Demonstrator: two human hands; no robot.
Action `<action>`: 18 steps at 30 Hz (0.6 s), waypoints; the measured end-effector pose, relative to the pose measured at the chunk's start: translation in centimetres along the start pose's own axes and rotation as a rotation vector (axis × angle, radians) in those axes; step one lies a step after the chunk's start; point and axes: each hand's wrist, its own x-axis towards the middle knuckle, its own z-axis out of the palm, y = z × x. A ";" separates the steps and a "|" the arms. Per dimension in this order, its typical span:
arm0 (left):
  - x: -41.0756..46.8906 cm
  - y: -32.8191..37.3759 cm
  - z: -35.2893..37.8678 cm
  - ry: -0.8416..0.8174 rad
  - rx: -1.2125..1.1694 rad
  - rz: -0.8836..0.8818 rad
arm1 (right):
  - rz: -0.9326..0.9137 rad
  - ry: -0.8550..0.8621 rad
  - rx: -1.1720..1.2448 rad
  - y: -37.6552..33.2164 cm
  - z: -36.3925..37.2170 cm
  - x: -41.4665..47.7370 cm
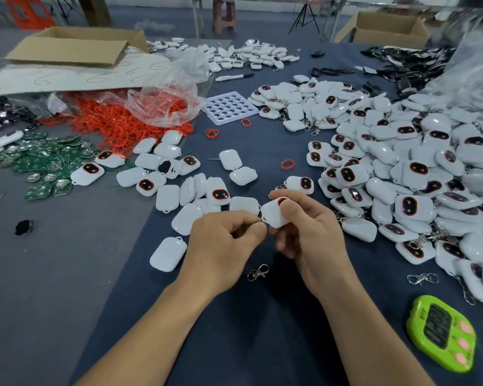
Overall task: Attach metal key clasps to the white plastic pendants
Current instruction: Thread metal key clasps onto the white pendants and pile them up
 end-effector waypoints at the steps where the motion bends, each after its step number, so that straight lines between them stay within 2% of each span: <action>1: -0.2 0.0 0.1 0.018 0.020 0.014 | -0.001 -0.014 -0.009 0.1 0.1 0.0; 11: -0.6 -1.0 1.0 0.139 0.479 0.092 | -0.103 -0.009 -0.234 0.3 1.0 -0.9; 14: -0.4 -0.7 1.0 0.140 0.452 -0.004 | -0.081 0.041 -0.195 0.1 0.8 -0.5; 18: 0.2 -0.8 0.6 0.169 0.233 -0.095 | -0.036 0.089 -0.112 -0.3 -0.3 0.1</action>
